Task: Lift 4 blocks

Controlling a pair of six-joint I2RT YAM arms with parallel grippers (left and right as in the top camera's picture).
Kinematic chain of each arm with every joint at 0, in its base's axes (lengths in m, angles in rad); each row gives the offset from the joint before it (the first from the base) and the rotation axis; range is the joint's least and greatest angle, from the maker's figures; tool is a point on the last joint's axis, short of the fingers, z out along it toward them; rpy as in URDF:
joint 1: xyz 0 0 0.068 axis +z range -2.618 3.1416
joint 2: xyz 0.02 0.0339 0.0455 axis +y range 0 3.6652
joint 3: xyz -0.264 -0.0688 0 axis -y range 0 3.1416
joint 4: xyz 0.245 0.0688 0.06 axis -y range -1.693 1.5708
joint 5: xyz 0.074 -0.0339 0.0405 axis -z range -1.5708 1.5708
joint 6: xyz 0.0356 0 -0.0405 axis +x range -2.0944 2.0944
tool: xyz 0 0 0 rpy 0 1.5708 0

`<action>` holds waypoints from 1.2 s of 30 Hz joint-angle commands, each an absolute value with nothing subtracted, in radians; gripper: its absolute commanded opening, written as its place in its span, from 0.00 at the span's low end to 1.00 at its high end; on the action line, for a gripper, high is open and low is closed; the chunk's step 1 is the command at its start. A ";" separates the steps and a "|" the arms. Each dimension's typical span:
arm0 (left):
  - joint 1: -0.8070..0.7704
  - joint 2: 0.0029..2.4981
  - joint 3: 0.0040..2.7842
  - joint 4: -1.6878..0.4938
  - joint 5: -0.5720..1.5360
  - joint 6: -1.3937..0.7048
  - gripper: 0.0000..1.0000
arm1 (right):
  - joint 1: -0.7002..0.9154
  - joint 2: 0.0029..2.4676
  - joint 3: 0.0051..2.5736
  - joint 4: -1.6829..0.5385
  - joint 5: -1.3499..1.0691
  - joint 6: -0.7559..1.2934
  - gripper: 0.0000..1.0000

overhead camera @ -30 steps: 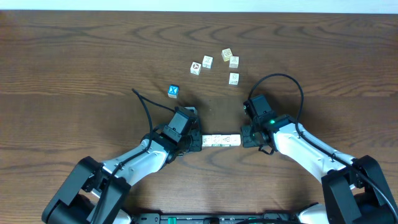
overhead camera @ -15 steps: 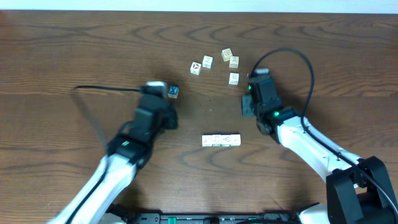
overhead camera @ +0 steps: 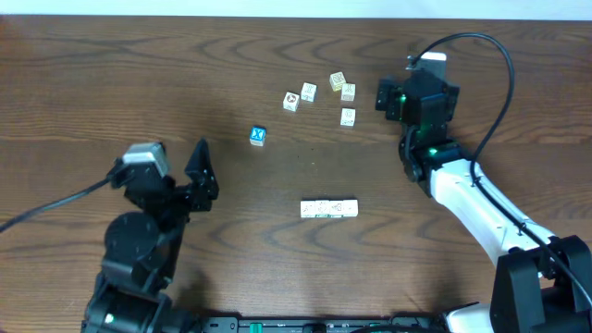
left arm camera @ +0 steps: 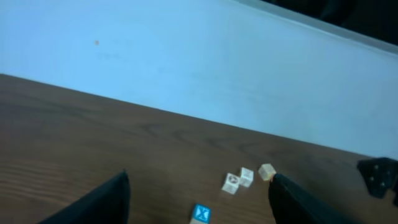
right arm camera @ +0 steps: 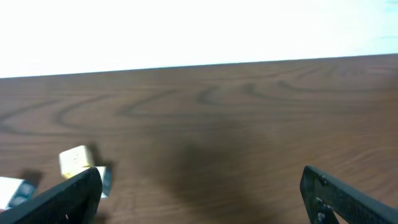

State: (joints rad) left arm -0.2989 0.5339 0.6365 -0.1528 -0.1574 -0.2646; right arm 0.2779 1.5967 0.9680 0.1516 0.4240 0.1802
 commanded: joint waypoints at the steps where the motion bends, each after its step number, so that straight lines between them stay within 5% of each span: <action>1: -0.293 0.490 0.654 -0.165 -0.202 -0.255 0.73 | 0.260 1.597 0.981 0.129 0.444 0.175 0.99; 25: -0.293 0.502 0.649 -0.192 -0.306 -0.255 0.74 | 0.263 1.597 0.981 -0.174 0.443 0.175 0.99; 29: -0.290 0.580 0.592 0.069 -0.401 -0.197 0.74 | 0.263 1.597 0.981 -0.176 0.443 0.175 0.99; 33: -0.220 0.574 0.478 0.389 -0.194 -0.051 0.74 | 0.263 1.597 0.981 -0.176 0.443 0.175 0.99; 36: -0.135 0.497 0.391 0.428 -0.057 -0.045 0.74 | 0.263 1.597 0.981 -0.177 0.443 0.175 0.99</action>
